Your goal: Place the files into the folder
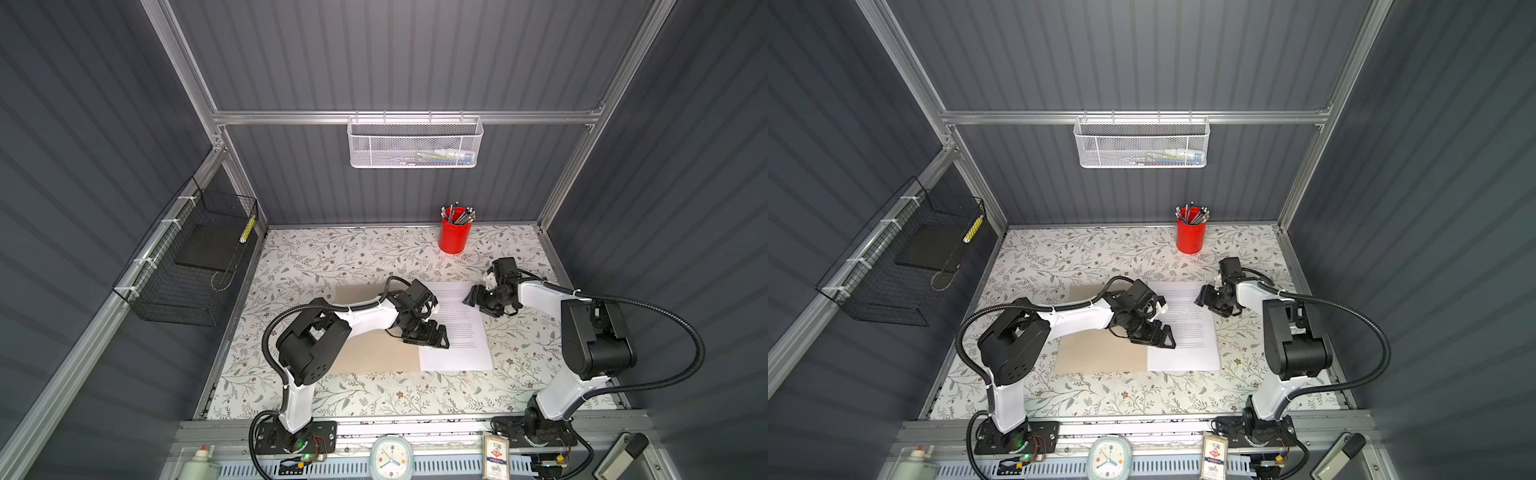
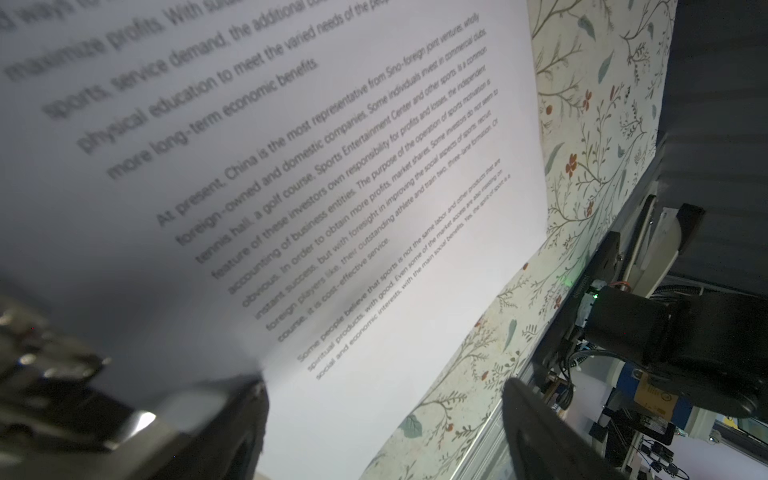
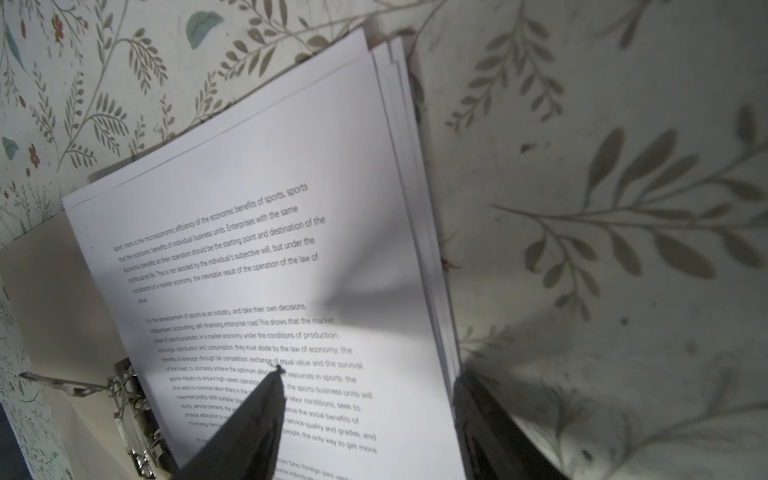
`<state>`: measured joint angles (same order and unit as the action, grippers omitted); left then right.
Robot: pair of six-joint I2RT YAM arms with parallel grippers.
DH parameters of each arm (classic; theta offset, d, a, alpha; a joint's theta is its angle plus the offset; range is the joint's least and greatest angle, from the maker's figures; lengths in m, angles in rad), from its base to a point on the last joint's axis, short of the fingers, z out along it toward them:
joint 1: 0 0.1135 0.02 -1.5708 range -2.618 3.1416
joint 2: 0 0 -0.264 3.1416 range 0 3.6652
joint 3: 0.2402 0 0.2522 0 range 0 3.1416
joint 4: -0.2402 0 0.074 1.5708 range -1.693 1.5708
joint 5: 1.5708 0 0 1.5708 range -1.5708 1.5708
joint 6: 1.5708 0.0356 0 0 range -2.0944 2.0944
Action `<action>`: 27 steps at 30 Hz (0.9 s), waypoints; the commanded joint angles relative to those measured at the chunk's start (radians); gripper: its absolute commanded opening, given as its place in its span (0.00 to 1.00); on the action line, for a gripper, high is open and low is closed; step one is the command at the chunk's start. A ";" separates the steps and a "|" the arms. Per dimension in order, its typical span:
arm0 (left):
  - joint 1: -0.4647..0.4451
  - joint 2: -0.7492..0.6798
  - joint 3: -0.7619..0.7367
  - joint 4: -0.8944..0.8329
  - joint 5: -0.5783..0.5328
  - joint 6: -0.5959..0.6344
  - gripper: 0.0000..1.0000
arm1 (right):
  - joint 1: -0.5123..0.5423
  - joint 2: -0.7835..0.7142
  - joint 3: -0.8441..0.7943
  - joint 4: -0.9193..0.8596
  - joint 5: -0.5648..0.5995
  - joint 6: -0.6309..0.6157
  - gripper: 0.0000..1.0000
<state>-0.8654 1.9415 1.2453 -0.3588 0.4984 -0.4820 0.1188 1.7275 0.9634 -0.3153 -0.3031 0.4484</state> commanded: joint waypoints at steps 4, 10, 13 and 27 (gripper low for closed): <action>-0.004 0.055 -0.029 -0.040 -0.040 0.002 0.89 | 0.017 0.038 0.036 -0.041 -0.022 -0.010 0.66; -0.003 0.060 -0.026 -0.038 -0.038 0.004 0.89 | 0.021 0.034 0.033 -0.035 -0.082 -0.007 0.66; -0.004 0.063 -0.024 -0.039 -0.038 0.006 0.89 | 0.019 0.019 0.034 -0.032 -0.123 -0.006 0.67; -0.004 0.070 -0.037 -0.032 -0.041 0.007 0.89 | -0.004 -0.100 -0.044 0.043 -0.334 0.043 0.73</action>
<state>-0.8654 1.9427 1.2453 -0.3565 0.4992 -0.4816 0.1238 1.6707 0.9363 -0.2832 -0.5674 0.4751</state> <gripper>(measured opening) 0.888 0.729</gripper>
